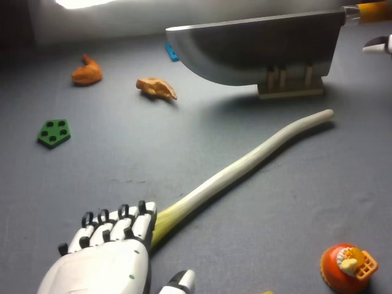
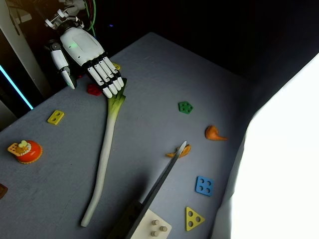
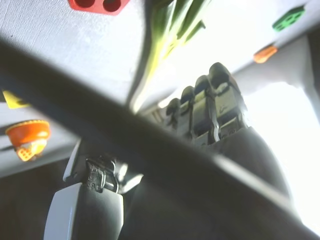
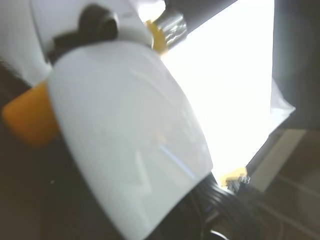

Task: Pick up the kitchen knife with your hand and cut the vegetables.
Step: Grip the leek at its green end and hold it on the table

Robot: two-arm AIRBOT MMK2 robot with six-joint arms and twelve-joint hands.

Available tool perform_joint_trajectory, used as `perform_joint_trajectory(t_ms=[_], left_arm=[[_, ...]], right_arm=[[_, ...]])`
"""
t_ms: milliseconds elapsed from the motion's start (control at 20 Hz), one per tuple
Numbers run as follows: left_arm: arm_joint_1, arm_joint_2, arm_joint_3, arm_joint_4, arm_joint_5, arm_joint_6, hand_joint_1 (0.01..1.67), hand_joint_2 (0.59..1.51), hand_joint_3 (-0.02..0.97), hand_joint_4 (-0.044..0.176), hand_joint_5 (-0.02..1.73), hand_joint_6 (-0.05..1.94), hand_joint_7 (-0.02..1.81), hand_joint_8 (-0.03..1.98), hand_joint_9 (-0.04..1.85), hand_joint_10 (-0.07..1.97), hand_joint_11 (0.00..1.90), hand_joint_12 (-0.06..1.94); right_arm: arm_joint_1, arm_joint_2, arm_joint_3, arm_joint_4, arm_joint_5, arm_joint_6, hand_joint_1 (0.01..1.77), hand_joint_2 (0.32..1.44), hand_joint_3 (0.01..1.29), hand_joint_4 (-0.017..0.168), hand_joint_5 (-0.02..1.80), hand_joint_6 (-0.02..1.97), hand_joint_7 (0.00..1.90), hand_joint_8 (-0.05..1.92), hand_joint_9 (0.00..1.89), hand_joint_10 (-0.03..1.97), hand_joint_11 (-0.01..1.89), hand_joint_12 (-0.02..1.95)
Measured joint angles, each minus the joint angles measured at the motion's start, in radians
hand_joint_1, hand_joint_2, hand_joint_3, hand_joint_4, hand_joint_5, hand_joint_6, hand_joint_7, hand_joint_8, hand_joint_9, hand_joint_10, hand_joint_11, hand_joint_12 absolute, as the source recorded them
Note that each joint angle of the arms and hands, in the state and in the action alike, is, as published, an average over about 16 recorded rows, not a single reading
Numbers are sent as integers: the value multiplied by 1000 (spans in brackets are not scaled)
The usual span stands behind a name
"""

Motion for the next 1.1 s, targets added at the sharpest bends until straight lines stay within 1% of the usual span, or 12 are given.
perform_joint_trajectory(t_ms=[150, 300, 600, 750, 850, 900, 1000, 1100], left_arm=[[-1, 2, 6, -16, -10, 1, 281, 1388, 10, 8, 54, 4, 64, -4, 50, 8, 17, 136], [-9, 2, 15, -29, -25, 11, 282, 1395, 9, 10, 47, 4, 56, -4, 42, 8, 17, 100], [-35, -4, 33, -48, -73, 46, 253, 1415, 9, 15, 28, 3, 36, -4, 22, 8, 19, 82], [-49, -9, 42, -55, -105, 70, 233, 1425, 9, 13, 26, 3, 35, -5, 20, 8, 20, 107], [-58, -12, 48, -57, -126, 84, 220, 1432, 9, 10, 26, 3, 34, -5, 20, 8, 20, 106], [-62, -14, 51, -56, -136, 91, 216, 1434, 10, 9, 25, 3, 34, -5, 20, 8, 21, 108], [-67, -17, 57, -55, -157, 102, 207, 1439, 9, 7, 22, 3, 33, -4, 20, 8, 21, 110], [-71, -18, 62, -52, -175, 113, 199, 1439, 10, 6, 20, 3, 30, -5, 20, 8, 22, 108]], right_arm=[[-4, -24, 26, -8, 11, 13, 1133, 988, 16, 27, 18, 20, 13, 15, 20, 2, 12, 23], [-6, -43, 42, -12, 18, 20, 1146, 988, 16, 20, 18, 20, 13, 15, 20, 2, 12, 23], [-7, -60, 49, -8, 23, 27, 1169, 985, 16, 5, 19, 20, 13, 14, 20, 2, 12, 23], [-8, -66, 49, -3, 22, 30, 1173, 982, 16, 3, 40, 23, 41, 14, 33, 6, 12, 43], [-10, -69, 49, 0, 20, 33, 1175, 981, 16, 3, 73, 58, 92, 21, 58, 53, 12, 152], [-11, -70, 49, 2, 20, 34, 1175, 980, 16, 3, 89, 107, 117, 49, 69, 111, 12, 231], [-12, -71, 49, 6, 18, 36, 1171, 979, 16, 4, 119, 257, 159, 177, 88, 274, 12, 410], [-14, -72, 50, 10, 17, 38, 1164, 980, 16, 4, 154, 433, 207, 345, 119, 457, 13, 616]])
